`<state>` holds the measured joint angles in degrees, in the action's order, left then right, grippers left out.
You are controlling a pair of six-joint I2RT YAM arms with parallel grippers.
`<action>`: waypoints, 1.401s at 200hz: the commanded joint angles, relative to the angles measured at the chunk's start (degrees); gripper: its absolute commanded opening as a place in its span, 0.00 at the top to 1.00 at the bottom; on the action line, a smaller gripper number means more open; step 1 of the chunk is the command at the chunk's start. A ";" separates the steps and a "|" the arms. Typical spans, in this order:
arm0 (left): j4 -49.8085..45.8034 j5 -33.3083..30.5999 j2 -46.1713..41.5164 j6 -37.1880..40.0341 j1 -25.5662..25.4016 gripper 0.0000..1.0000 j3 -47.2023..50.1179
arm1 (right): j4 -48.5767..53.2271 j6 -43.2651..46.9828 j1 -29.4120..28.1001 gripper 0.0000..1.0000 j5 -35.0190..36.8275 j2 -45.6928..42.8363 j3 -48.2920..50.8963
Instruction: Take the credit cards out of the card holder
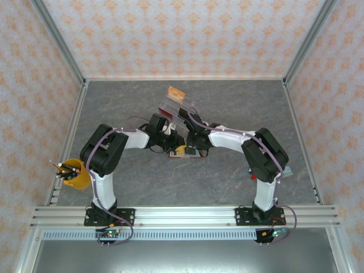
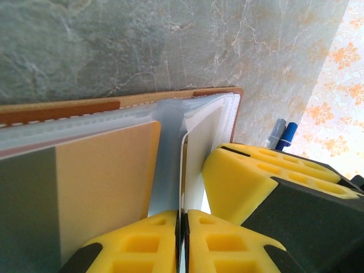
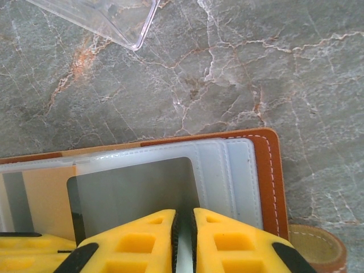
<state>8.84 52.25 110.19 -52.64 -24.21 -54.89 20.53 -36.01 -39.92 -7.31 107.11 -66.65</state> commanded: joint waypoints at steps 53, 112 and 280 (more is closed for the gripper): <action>6.62 4.00 -4.63 -1.21 0.21 0.88 2.25 | 2.93 -1.17 -0.16 0.84 2.06 3.16 1.53; 6.98 4.22 -4.20 -1.07 0.47 0.93 3.04 | 3.43 -1.46 -0.07 0.84 2.57 3.57 1.26; -21.66 -3.12 -12.84 15.65 5.45 1.00 0.37 | 5.01 0.77 0.52 0.83 2.10 1.39 -1.37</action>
<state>-4.71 51.27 100.03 -41.80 -19.92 -52.69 21.47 -36.58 -39.97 -6.04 108.18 -67.92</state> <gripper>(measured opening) 0.056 0.162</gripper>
